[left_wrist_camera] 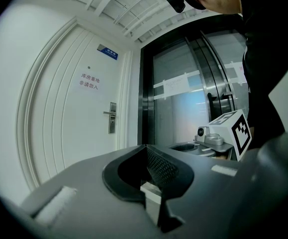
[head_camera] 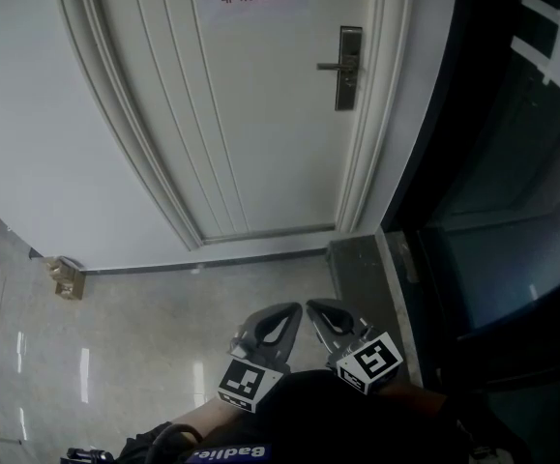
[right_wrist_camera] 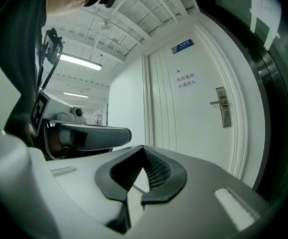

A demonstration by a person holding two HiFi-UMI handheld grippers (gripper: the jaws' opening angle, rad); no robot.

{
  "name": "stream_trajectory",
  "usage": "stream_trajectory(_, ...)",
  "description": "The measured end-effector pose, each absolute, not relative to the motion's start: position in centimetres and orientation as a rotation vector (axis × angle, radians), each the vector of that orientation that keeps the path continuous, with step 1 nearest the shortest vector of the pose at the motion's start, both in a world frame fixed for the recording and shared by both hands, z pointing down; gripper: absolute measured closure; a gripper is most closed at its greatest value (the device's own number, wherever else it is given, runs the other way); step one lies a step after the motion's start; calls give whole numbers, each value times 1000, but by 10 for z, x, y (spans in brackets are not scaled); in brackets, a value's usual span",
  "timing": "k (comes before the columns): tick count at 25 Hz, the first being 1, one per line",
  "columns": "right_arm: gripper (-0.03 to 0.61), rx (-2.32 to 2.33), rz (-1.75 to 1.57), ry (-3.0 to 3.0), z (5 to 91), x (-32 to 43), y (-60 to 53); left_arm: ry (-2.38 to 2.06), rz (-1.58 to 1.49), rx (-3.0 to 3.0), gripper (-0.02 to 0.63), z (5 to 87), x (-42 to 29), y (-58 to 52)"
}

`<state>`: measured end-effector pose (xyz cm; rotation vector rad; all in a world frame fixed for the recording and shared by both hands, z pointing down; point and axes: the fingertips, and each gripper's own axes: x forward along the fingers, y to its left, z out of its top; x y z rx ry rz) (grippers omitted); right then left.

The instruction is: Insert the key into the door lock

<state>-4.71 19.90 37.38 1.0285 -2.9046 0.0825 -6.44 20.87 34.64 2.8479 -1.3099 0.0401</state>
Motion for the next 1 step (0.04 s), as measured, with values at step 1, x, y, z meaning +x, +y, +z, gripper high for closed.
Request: stream_trajectory(1,575,1028,81,-2905,374,-47,200,-1313,42,2849,594,347,-65,209)
